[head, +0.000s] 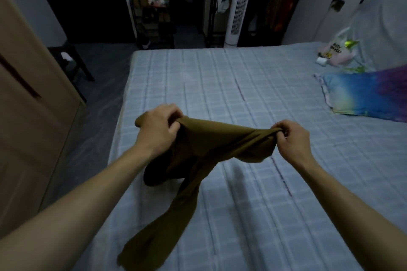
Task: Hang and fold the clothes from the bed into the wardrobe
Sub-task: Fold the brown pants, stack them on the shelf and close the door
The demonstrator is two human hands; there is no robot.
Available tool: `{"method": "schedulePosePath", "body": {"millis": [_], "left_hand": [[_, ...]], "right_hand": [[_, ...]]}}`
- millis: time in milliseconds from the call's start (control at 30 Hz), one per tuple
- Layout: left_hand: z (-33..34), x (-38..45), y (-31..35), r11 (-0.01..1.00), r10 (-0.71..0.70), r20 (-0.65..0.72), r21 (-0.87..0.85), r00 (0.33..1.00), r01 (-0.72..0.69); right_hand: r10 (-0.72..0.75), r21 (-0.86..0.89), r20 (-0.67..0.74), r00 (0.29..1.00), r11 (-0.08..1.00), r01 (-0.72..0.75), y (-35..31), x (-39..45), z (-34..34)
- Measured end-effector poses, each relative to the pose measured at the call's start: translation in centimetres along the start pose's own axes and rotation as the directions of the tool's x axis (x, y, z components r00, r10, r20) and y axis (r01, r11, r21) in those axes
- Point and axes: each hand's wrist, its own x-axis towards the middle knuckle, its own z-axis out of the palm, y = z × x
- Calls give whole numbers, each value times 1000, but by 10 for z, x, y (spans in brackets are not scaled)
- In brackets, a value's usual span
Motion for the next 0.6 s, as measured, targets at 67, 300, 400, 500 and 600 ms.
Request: {"method": "schedulePosePath", "body": {"millis": [67, 300, 400, 500, 600], "left_hand": [[25, -32, 0, 1000, 12, 76, 22, 997, -13], [77, -103, -25, 982, -173, 500, 152, 849, 111], [69, -97, -47, 957, -284, 424, 171, 860, 232], [61, -93, -73, 931, -363, 383, 183, 849, 315], [64, -94, -95, 901, -434, 371, 164, 821, 402]], "right_hand": [[44, -45, 63, 997, 998, -41, 21, -28, 9], [195, -257, 544, 816, 965, -59, 65, -99, 57], [158, -195, 545, 823, 979, -59, 53, -103, 73], [112, -132, 545, 831, 990, -47, 37, -98, 92], [79, -91, 562, 823, 995, -33, 22, -91, 115]]}}
